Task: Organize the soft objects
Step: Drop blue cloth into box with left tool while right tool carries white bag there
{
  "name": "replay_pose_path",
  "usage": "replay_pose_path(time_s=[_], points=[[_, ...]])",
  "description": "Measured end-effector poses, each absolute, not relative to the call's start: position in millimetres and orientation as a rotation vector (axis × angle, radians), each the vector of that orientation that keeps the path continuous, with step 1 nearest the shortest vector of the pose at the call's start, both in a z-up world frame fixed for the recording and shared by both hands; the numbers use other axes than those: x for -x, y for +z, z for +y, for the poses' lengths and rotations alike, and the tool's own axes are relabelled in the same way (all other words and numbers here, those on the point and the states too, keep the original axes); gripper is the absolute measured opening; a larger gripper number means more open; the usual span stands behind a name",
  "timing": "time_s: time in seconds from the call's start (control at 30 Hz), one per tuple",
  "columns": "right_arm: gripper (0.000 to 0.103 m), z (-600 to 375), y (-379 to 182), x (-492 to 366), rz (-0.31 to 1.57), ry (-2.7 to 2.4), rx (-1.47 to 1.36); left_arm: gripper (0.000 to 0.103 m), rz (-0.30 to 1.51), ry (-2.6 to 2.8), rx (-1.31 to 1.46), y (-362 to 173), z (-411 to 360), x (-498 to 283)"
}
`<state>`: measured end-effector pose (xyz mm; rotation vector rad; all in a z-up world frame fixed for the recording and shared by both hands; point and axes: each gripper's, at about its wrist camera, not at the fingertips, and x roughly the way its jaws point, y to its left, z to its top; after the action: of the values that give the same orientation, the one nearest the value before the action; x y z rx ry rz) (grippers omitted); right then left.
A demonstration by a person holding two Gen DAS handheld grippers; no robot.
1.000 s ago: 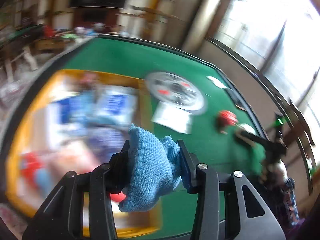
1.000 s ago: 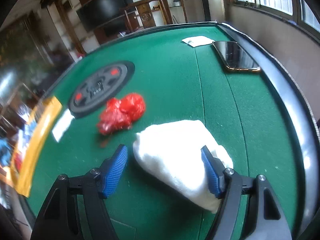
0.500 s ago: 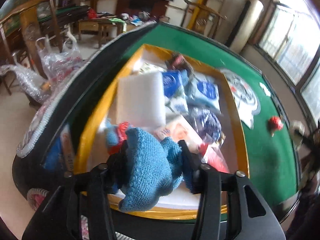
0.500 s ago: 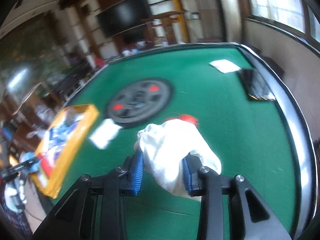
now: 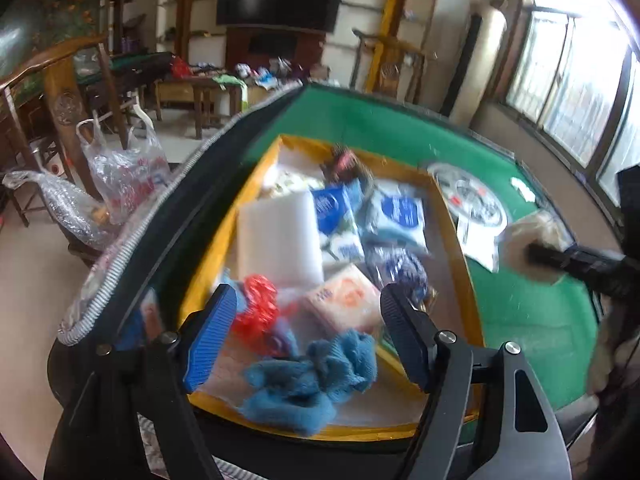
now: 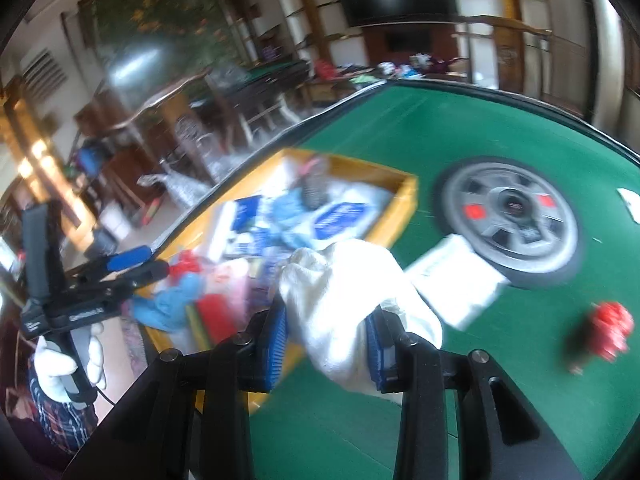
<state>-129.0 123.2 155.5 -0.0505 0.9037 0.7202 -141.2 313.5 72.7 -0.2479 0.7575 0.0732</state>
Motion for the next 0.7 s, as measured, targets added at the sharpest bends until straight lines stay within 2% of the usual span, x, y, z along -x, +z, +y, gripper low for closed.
replay_pose_path(time_s=[0.3, 0.53, 0.7], points=[[0.031, 191, 128, 110, 0.946, 0.706, 0.101, 0.074, 0.735, 0.097, 0.340, 67, 341, 147], [0.031, 212, 107, 100, 1.051, 0.668, 0.140, 0.074, 0.745, 0.096, 0.329, 65, 339, 145], [0.031, 219, 110, 84, 1.001, 0.541, 0.249, 0.074, 0.731, 0.167, 0.264, 69, 332, 146]])
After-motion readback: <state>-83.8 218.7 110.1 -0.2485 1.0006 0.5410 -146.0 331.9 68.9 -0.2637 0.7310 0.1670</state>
